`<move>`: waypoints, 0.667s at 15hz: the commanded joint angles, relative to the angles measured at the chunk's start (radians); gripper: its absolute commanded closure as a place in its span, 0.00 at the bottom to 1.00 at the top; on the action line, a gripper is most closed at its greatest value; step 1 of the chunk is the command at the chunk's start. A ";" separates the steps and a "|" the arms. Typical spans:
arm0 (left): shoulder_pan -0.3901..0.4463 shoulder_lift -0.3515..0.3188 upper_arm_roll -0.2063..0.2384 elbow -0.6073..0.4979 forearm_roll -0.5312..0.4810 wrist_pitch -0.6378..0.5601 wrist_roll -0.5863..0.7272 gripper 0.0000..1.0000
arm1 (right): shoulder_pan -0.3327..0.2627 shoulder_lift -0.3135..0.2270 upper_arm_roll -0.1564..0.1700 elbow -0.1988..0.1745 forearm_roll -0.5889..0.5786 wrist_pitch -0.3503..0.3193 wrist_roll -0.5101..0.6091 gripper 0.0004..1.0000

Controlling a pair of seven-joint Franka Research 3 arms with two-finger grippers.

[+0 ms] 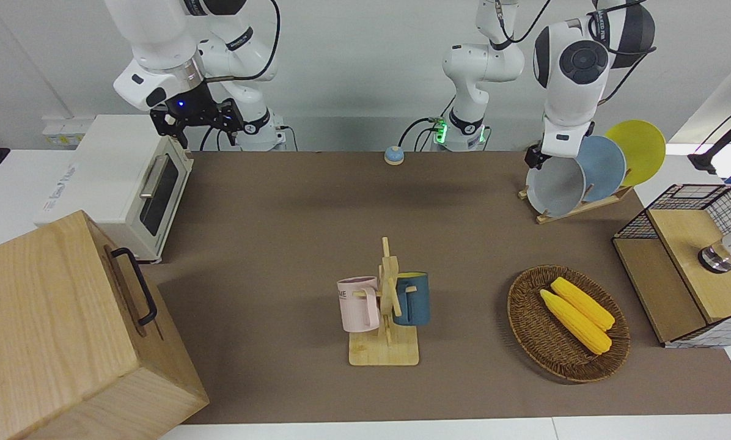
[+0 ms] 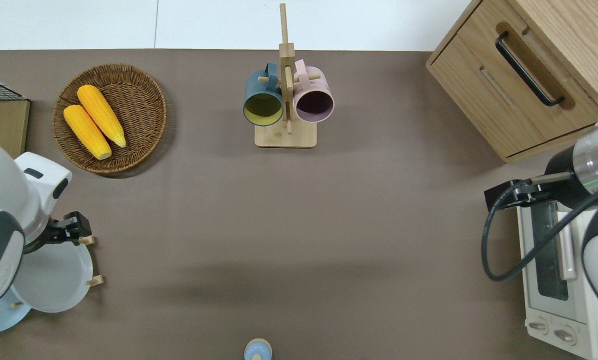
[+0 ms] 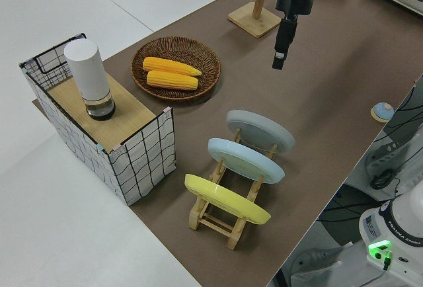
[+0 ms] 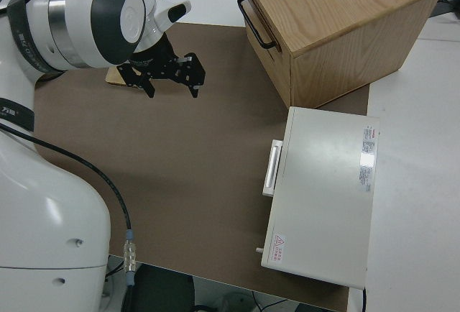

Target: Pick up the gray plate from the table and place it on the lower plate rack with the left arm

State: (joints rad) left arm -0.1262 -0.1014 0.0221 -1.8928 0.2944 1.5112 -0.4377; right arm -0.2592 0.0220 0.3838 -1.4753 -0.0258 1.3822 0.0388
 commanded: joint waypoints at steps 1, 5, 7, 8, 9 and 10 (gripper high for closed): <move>-0.012 0.000 0.022 0.072 -0.197 0.023 0.167 0.00 | -0.023 -0.002 0.021 0.007 -0.006 -0.011 0.012 0.02; -0.009 -0.014 0.036 0.138 -0.285 0.012 0.344 0.00 | -0.023 -0.004 0.021 0.007 -0.006 -0.011 0.012 0.02; -0.009 -0.014 0.038 0.171 -0.311 0.011 0.401 0.00 | -0.023 -0.002 0.021 0.007 -0.006 -0.012 0.012 0.02; -0.006 -0.014 0.050 0.193 -0.342 0.012 0.427 0.00 | -0.023 -0.002 0.021 0.006 -0.006 -0.011 0.012 0.02; -0.006 -0.014 0.058 0.205 -0.360 0.011 0.442 0.00 | -0.023 -0.002 0.021 0.007 -0.006 -0.011 0.012 0.02; -0.004 -0.014 0.059 0.210 -0.365 0.012 0.445 0.00 | -0.023 -0.002 0.020 0.007 -0.006 -0.011 0.012 0.02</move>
State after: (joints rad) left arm -0.1259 -0.1170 0.0570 -1.7247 -0.0251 1.5314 -0.0451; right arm -0.2592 0.0220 0.3838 -1.4753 -0.0258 1.3822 0.0388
